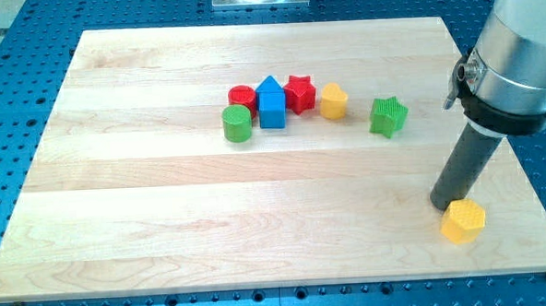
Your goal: Move the green star to the top left of the yellow hexagon
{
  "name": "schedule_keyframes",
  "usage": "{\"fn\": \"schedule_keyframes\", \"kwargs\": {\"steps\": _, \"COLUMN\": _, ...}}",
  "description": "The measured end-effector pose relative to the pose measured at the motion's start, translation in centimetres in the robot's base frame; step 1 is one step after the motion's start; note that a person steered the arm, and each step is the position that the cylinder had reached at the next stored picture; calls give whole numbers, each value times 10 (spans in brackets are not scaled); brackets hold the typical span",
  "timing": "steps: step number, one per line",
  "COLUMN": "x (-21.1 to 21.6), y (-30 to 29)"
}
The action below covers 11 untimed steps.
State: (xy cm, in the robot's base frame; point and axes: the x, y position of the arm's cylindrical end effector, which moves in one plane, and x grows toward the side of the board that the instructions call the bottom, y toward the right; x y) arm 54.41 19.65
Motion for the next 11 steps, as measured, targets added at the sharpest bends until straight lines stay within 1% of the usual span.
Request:
{"fn": "schedule_keyframes", "kwargs": {"steps": 1, "x": -22, "y": -59}}
{"fn": "schedule_keyframes", "kwargs": {"steps": 2, "x": -87, "y": -102}}
{"fn": "schedule_keyframes", "kwargs": {"steps": 3, "x": -135, "y": -72}}
{"fn": "schedule_keyframes", "kwargs": {"steps": 4, "x": -134, "y": -42}}
{"fn": "schedule_keyframes", "kwargs": {"steps": 5, "x": -103, "y": -17}}
{"fn": "schedule_keyframes", "kwargs": {"steps": 6, "x": -147, "y": 3}}
{"fn": "schedule_keyframes", "kwargs": {"steps": 7, "x": -101, "y": 9}}
{"fn": "schedule_keyframes", "kwargs": {"steps": 8, "x": -76, "y": 8}}
{"fn": "schedule_keyframes", "kwargs": {"steps": 9, "x": -76, "y": 52}}
{"fn": "schedule_keyframes", "kwargs": {"steps": 10, "x": -40, "y": 47}}
{"fn": "schedule_keyframes", "kwargs": {"steps": 11, "x": -43, "y": 24}}
